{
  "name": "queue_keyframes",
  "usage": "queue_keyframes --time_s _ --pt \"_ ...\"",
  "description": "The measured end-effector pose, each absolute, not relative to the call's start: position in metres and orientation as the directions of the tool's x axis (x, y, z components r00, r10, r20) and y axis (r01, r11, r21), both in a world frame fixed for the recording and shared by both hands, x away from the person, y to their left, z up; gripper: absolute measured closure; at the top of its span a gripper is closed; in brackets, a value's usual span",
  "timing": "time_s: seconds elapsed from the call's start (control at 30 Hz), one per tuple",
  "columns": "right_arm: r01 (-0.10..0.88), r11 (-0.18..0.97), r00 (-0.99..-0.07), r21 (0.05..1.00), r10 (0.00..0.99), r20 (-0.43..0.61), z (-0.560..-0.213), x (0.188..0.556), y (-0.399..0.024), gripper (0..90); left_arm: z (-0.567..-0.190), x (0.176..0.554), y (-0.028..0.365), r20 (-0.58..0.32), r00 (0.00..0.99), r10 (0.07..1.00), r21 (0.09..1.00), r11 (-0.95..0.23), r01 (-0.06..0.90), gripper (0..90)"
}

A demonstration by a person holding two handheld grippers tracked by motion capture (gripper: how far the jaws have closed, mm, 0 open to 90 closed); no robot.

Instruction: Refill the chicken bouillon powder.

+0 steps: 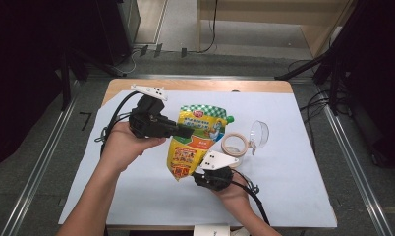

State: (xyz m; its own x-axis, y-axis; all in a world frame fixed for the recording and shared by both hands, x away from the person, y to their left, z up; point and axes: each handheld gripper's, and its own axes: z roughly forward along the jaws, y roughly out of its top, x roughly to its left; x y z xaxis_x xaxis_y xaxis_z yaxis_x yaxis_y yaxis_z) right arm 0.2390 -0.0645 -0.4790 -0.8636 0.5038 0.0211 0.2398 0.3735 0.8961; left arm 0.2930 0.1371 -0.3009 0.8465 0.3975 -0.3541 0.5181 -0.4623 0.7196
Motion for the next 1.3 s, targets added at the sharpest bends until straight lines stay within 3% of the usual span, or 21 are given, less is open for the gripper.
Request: queue_keyframes --time_s 0.63,0.9,1.3 --pt "0.279 0.37 -0.876 0.886 0.477 0.077 -0.473 0.227 -0.059 67.2 -0.318 0.291 0.111 -0.335 0.84 0.426 0.726 -0.452 0.519 86.2" --pt "0.234 0.392 -0.889 0.89 0.457 0.032 -0.47 0.221 -0.056 64.4 -0.328 0.296 0.105 -0.359 0.825 0.437 0.714 -0.44 0.544 85.1" --pt "0.264 0.372 -0.897 0.89 0.433 0.085 -0.464 0.213 -0.052 63.7 -0.344 0.303 0.089 -0.358 0.816 0.453 0.688 -0.463 0.559 76.8"
